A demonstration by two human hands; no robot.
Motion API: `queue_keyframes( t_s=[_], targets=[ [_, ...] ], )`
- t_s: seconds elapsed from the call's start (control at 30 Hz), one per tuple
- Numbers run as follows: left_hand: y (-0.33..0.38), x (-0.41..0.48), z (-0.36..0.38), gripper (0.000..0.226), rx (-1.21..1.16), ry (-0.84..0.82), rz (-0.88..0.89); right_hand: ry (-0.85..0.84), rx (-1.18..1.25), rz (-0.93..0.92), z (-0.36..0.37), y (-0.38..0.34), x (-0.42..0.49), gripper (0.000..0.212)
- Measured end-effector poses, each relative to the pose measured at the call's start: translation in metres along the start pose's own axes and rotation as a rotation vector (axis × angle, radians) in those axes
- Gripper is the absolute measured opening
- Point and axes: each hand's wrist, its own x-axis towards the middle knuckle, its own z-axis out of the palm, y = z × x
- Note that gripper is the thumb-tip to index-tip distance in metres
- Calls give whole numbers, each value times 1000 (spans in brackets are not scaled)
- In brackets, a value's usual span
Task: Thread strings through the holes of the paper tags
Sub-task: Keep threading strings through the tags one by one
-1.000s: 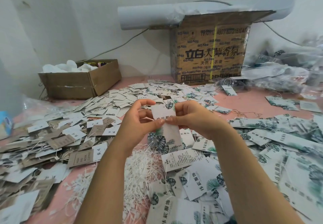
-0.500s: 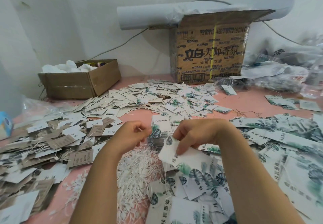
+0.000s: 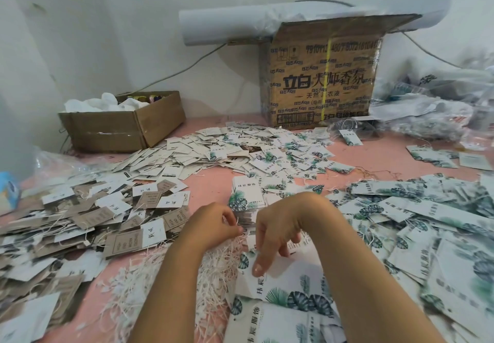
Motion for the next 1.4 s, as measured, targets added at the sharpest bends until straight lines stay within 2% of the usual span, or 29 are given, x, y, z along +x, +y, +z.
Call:
queue_keyframes(
  t_s=[0.1,0.23,0.37,0.47,0.63,0.73,0.83,0.97,1.1,1.3,1.37,1.4],
  targets=[
    [-1,1,3,19,46,-10,-3,44,5,15,-1,0,-1,37],
    [-5,4,6,16,-10,-30,17,98,45,30,-2,4,0,41],
    [-1,2,-6,31,-146,-58,29,372,113,64,-3,15,9,34],
    [9,-2,-18,31,-215,-47,105,557,313,-6,-3,20,15,41],
    [27,-8,-29,32,-275,0,194,492,803,-158,-1,19,16,60],
    [30,-12,-31,26,-335,-13,230,489,971,-195,-2,22,18,48],
    [29,-13,-33,21,-333,6,250,542,1074,-192,-3,25,19,29],
    [25,-12,-30,21,-374,-24,234,632,1214,-238,-3,30,23,14],
    [20,-6,-20,23,-348,-45,194,833,1333,-351,-6,36,28,18],
    [3,3,-10,24,-297,-8,153,893,1835,-580,-11,39,30,27],
    [-1,7,-3,24,-202,84,157,949,1832,-523,-11,41,30,24],
    [-4,8,1,28,-154,132,165,1009,1710,-429,-10,42,31,21]
  ],
)
